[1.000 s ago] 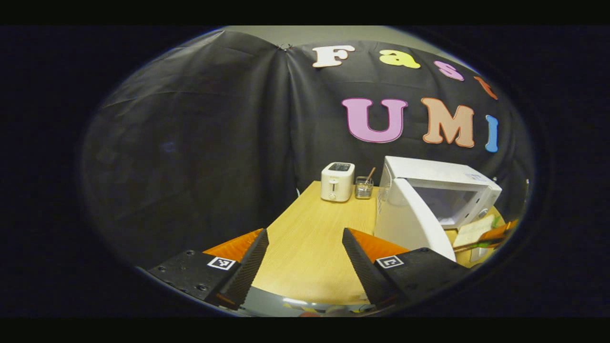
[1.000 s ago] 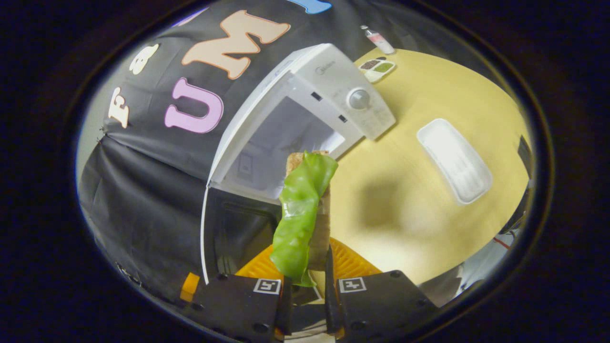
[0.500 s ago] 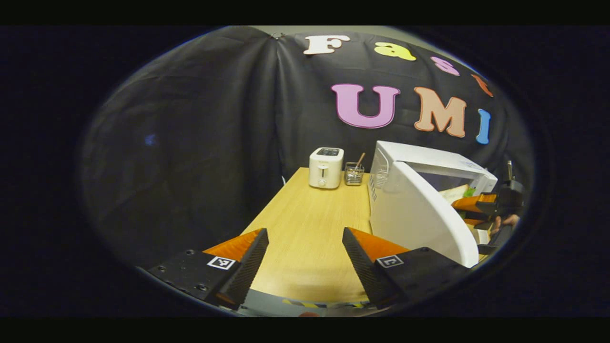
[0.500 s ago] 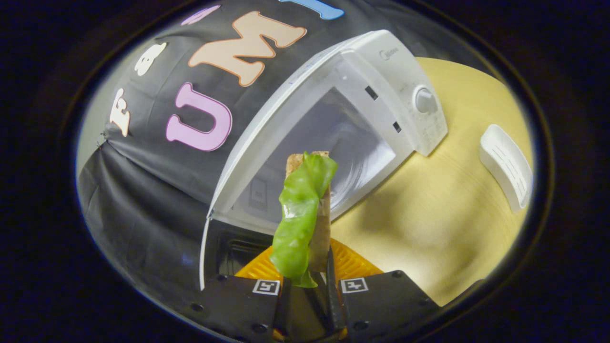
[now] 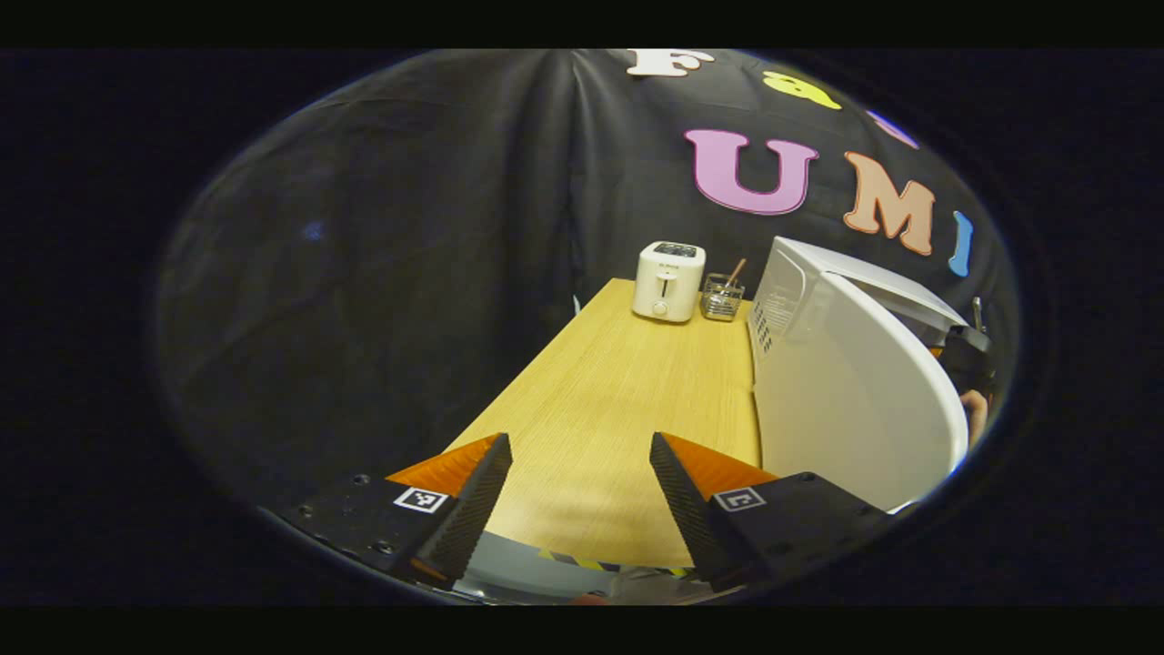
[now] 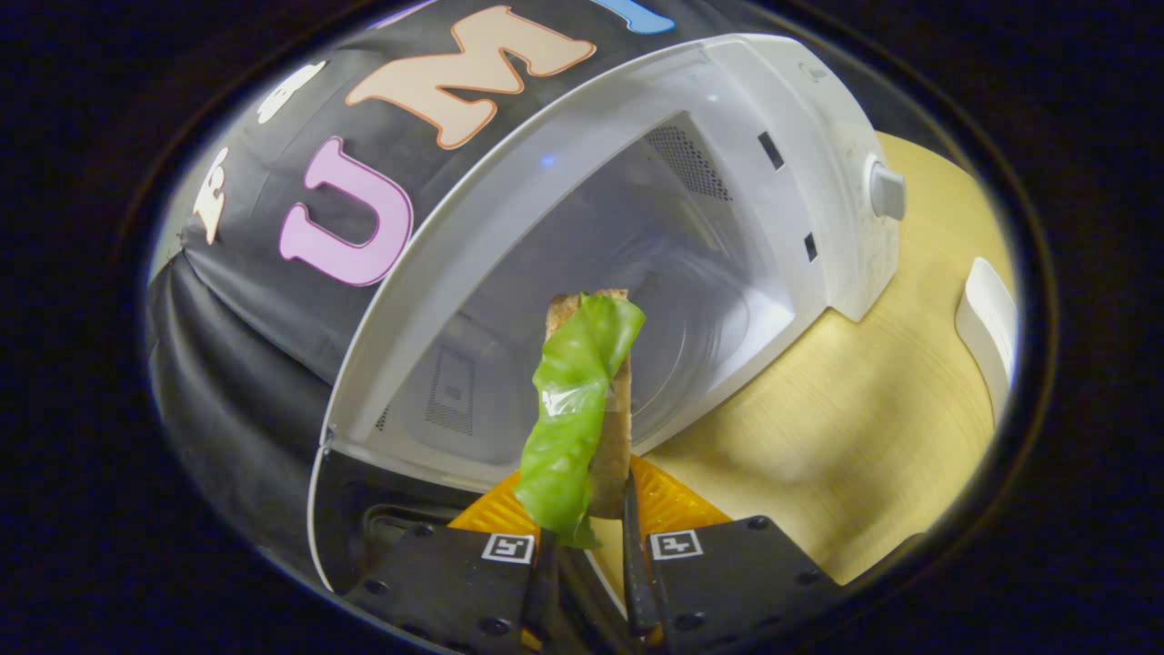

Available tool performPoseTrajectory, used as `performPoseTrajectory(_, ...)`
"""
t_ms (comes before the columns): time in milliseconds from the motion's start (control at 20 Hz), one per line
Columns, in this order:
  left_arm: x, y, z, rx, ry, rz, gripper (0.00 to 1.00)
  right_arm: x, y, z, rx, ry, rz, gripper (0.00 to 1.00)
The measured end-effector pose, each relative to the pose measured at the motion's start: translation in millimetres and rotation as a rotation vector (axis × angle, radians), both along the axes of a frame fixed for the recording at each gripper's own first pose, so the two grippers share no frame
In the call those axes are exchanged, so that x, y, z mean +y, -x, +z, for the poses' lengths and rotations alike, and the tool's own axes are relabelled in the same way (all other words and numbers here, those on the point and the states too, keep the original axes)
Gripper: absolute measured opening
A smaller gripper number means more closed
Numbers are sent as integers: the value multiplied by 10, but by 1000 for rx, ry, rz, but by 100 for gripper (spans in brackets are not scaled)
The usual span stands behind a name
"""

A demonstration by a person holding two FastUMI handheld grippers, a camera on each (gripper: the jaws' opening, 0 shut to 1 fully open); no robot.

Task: Open the microwave oven with the left hand, put the food in, and close the microwave oven.

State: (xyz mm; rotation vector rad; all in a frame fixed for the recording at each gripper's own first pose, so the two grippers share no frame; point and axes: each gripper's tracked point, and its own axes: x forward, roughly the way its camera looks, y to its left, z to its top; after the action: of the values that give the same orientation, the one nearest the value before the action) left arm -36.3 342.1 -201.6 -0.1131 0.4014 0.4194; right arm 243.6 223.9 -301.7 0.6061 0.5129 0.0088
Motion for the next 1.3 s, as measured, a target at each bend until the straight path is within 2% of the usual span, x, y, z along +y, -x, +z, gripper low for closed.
performPoseTrajectory(250,-17,21,-39,17,-1,-26,91,77,-224,-74,-5,-20,4,32)
performPoseTrajectory(450,-44,10,-37,22,12,-55,91,37,-420,-1,-28,-44,-47,31)
performPoseTrajectory(500,-53,12,-48,29,15,-65,91,-19,-453,9,-36,-31,-65,24)
performPoseTrajectory(550,-53,14,-67,36,16,-73,91,-77,-510,20,-46,-21,-82,31)
performPoseTrajectory(600,-59,23,-83,47,19,-80,91,-102,-526,12,-47,-23,-87,24)
performPoseTrajectory(650,-59,21,-97,53,22,-82,91,-145,-549,12,-47,-14,-97,24)
performPoseTrajectory(700,-64,16,-110,63,24,-86,91,-193,-571,-7,-56,6,-109,41)
performPoseTrajectory(750,-71,14,-125,70,23,-91,91,-230,-584,-37,-53,25,-118,34)
performPoseTrajectory(850,-89,0,-113,70,17,-103,92,-344,-553,-88,-47,86,-139,48)
performPoseTrajectory(900,-101,-11,-89,67,15,-111,92,-406,-547,-115,-44,118,-157,50)
performPoseTrajectory(950,-112,-25,-66,64,12,-119,91,-480,-544,-130,-43,153,-175,57)
performPoseTrajectory(1050,-160,-61,-73,62,9,-133,91,-577,-540,-128,-52,203,-191,83)
performPoseTrajectory(1100,-173,-107,-66,62,8,-137,92,-595,-528,-87,-64,222,-194,72)
performPoseTrajectory(1250,-197,-137,-71,62,16,-141,92,-634,-484,32,-101,282,-178,92)
performPoseTrajectory(1300,-203,-119,-68,62,21,-141,91,-624,-455,80,-112,295,-164,91)
